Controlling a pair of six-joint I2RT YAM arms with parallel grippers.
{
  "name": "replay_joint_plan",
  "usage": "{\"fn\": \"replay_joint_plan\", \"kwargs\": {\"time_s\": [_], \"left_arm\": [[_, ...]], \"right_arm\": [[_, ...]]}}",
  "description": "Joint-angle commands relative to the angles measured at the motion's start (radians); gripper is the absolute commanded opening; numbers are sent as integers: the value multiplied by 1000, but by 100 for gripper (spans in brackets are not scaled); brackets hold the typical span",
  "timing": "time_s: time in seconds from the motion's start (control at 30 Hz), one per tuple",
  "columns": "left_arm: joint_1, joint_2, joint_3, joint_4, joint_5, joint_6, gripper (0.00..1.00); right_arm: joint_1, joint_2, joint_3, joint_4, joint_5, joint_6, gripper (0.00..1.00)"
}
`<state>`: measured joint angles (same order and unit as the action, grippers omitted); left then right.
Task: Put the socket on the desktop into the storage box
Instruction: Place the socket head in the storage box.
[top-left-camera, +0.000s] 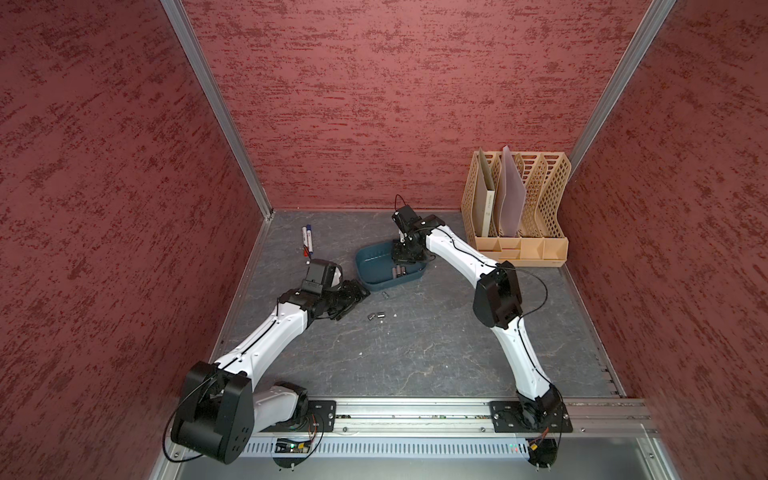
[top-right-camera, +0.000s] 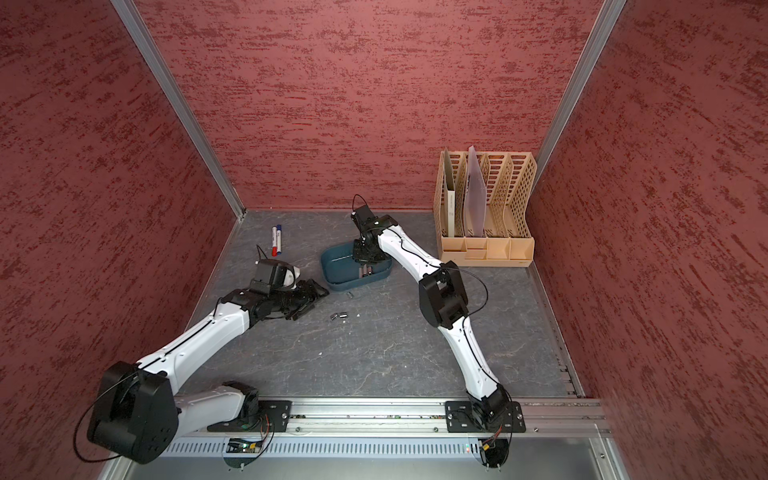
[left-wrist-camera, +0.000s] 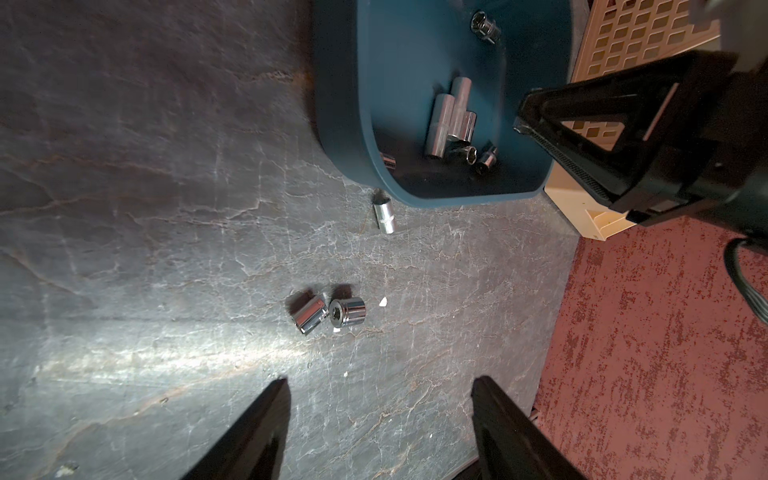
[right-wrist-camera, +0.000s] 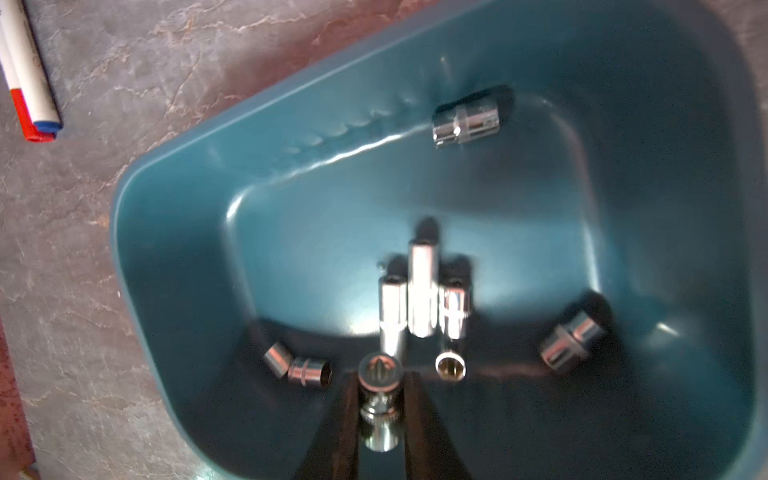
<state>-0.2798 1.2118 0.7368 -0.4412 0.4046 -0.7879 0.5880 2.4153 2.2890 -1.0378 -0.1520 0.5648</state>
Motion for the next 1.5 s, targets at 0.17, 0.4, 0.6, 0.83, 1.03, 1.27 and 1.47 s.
{"fn": "replay_joint_plan", "kwargs": {"time_s": [0.17, 0.4, 0.6, 0.83, 1.03, 1.27, 1.47], "left_arm": [[7, -7, -26, 10, 2, 12, 72], [7, -9, -52, 13, 3, 10, 72], [7, -19, -65, 9, 2, 11, 72], [7, -24, -70, 1, -1, 15, 72], [8, -26, -78, -4, -1, 17, 72], [5, -31, -85, -7, 1, 19, 72], [4, -27, -78, -17, 0, 30, 72]], "right_arm": [[-27, 73, 72, 42, -89, 45, 18], [-33, 128, 122, 39, -111, 64, 18], [-37, 157, 150, 20, -103, 67, 19], [-44, 170, 171, 1, -93, 73, 23], [-47, 167, 181, -13, -89, 74, 32], [-47, 142, 182, -24, -77, 64, 36], [-44, 88, 164, -23, -75, 56, 36]]}}
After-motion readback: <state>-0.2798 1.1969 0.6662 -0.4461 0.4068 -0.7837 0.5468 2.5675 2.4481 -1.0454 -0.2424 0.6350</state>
